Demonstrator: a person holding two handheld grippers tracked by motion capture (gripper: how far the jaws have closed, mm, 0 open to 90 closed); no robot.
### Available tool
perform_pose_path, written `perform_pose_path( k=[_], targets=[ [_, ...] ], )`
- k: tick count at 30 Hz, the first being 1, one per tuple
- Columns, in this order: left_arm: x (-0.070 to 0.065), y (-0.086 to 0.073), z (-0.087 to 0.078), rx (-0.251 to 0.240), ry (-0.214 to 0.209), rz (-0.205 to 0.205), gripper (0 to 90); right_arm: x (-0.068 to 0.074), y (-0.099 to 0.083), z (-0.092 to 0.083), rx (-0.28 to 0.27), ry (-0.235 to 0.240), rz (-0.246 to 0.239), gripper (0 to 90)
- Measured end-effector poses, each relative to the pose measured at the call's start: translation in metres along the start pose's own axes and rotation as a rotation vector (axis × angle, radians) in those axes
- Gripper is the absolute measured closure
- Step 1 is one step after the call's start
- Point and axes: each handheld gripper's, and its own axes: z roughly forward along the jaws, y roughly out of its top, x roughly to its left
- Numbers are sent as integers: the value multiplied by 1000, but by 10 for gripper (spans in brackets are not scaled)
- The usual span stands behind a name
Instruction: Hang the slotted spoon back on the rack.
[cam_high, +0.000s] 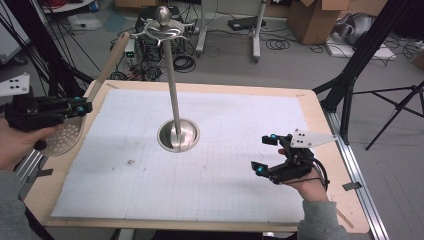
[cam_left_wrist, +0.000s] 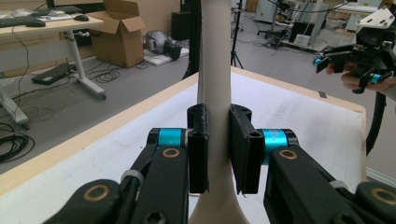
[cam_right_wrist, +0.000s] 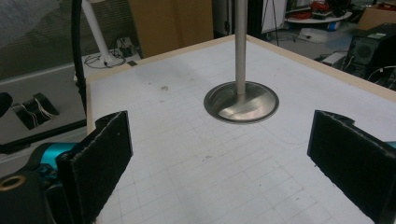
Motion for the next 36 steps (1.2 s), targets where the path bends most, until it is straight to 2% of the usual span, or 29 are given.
perform_pose_path(
  k=[7,15,19,29,36],
  targets=[
    [1,1,5,-26,-10,-14,779,0,0,-1,-2,3,6,52],
    [2,0,7,-19,-25,-28,779,0,0,-2,-4,1,8,52],
    [2,0,9,-23,-30,-30,779,1,2,-2,-26,13,6,52],
    [1,-2,15,-17,-42,-37,779,0,1,-3,-20,9,10,52],
    [1,-2,23,-26,-65,-70,779,0,1,-3,-17,8,12,52]
  ],
)
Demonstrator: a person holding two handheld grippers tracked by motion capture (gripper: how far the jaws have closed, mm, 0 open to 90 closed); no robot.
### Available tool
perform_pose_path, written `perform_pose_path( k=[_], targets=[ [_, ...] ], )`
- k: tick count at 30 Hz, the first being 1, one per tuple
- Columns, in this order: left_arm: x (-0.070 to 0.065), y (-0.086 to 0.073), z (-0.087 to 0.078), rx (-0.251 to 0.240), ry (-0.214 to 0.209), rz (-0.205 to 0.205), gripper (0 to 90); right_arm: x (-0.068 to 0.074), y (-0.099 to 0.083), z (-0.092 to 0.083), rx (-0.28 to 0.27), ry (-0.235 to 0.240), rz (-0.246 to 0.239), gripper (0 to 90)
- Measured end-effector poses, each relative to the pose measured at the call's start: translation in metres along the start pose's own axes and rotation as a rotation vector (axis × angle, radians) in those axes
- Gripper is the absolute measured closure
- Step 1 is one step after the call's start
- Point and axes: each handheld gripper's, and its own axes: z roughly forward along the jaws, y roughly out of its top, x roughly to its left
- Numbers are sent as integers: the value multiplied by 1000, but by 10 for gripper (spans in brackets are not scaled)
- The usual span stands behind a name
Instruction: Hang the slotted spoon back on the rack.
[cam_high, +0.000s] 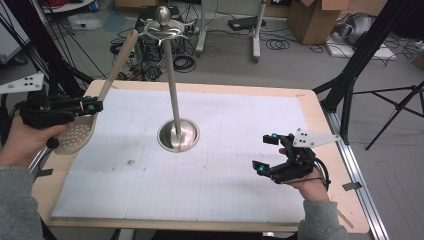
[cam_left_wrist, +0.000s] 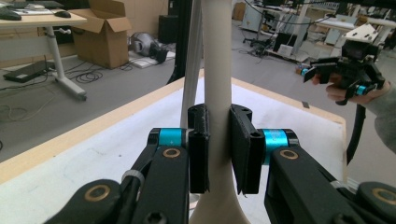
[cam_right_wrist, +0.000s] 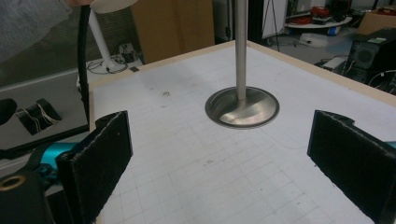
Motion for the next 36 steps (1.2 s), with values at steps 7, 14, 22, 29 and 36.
perform_pose_path(
  k=[7,14,22,29,36],
  targets=[
    [-1,-1,8,16,7,6,779,0,0,-1,-1,1,2,52],
    [-5,-1,16,45,28,21,780,-1,-1,0,0,-3,0,52],
    [-8,-2,26,71,62,37,780,-1,-1,0,3,-2,2,52],
    [-10,-3,35,79,77,35,780,-1,-1,0,2,-1,-2,52],
    [-10,-6,44,75,58,19,780,-1,0,1,2,-3,-9,52]
  ],
)
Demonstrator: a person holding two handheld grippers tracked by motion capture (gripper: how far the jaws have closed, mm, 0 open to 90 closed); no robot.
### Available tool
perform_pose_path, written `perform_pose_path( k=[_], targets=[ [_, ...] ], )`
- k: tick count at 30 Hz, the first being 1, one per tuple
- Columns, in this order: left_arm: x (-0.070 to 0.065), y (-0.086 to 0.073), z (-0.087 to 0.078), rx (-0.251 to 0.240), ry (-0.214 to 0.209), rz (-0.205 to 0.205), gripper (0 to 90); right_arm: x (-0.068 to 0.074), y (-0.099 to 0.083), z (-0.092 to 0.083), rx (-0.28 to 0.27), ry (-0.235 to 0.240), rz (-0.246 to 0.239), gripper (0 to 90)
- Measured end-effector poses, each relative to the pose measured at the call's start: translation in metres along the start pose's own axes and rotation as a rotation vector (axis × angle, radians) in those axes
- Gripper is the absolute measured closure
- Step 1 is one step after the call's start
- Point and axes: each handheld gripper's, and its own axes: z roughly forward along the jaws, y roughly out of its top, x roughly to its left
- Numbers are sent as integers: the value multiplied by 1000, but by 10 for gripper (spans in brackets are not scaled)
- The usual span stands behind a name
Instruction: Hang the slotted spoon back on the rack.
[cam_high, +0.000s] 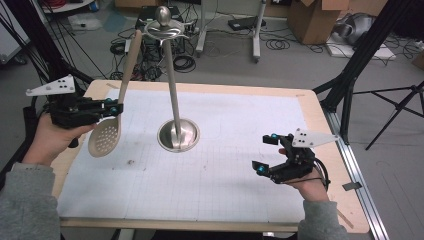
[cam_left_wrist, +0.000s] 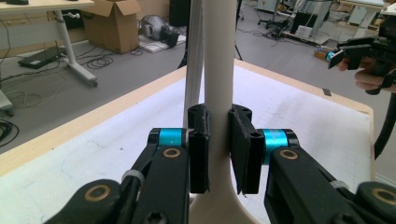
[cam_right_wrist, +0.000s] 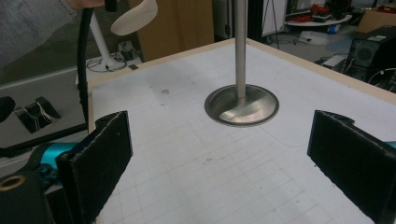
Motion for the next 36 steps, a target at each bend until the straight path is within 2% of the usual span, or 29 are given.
perform_pose_path(
  k=[20,36],
  targets=[
    [-3,1,23,34,35,1,780,0,0,-1,-2,3,6,52],
    [-5,6,40,77,95,26,778,1,1,-1,0,5,6,52]
  ],
)
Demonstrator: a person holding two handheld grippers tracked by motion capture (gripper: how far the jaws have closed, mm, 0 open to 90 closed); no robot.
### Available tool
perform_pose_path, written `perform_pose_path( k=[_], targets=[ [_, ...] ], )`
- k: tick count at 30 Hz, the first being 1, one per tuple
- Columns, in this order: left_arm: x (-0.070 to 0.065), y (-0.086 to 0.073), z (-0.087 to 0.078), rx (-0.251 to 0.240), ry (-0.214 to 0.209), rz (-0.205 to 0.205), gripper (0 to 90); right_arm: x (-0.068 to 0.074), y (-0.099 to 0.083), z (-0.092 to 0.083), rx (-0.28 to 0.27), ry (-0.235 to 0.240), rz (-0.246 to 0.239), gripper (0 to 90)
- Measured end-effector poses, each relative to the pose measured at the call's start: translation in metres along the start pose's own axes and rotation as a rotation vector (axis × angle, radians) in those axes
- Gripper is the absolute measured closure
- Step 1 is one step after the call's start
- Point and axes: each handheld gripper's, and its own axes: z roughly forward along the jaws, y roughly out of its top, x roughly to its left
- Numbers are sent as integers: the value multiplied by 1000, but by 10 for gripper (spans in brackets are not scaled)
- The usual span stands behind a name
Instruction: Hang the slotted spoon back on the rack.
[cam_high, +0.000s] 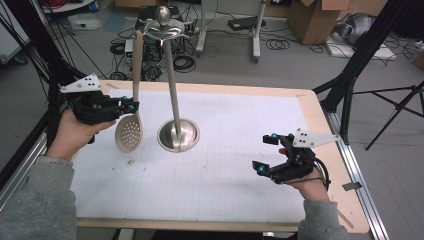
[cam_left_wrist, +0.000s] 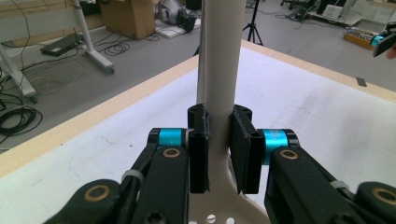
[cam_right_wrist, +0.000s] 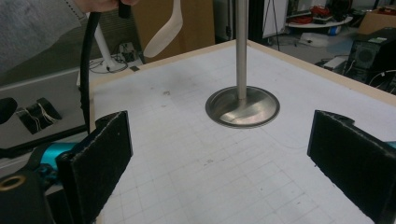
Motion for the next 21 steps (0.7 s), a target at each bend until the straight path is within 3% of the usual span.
perform_pose_path(
  k=[11,21],
  targets=[
    [-1,4,9,20,36,2,775,0,0,0,-3,0,-6,52],
    [-4,5,20,16,41,-2,774,1,1,0,2,-1,-3,52]
  ],
)
